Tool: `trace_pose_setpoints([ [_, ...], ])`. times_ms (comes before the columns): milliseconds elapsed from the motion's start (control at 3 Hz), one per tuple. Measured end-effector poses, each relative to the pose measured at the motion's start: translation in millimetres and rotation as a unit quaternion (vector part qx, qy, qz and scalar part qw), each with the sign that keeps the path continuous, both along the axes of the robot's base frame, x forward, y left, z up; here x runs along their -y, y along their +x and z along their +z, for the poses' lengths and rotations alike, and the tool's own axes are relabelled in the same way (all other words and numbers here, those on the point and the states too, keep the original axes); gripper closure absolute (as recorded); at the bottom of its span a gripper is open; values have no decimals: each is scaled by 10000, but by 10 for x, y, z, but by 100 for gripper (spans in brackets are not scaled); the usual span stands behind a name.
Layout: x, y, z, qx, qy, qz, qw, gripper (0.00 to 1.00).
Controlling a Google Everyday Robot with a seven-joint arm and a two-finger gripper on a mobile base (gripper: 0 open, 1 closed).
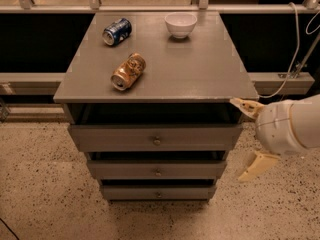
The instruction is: Open top drawer
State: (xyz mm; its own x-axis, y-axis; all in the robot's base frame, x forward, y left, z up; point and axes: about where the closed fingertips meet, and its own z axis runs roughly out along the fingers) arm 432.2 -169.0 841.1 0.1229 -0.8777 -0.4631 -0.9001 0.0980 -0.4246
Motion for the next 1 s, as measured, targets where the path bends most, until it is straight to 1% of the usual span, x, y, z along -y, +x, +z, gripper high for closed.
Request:
trace_pose_setpoints([
  [333, -69, 207, -375, 339, 510, 305, 9977, 0],
  [1000, -105, 231, -370, 418, 329, 381, 9979, 0],
])
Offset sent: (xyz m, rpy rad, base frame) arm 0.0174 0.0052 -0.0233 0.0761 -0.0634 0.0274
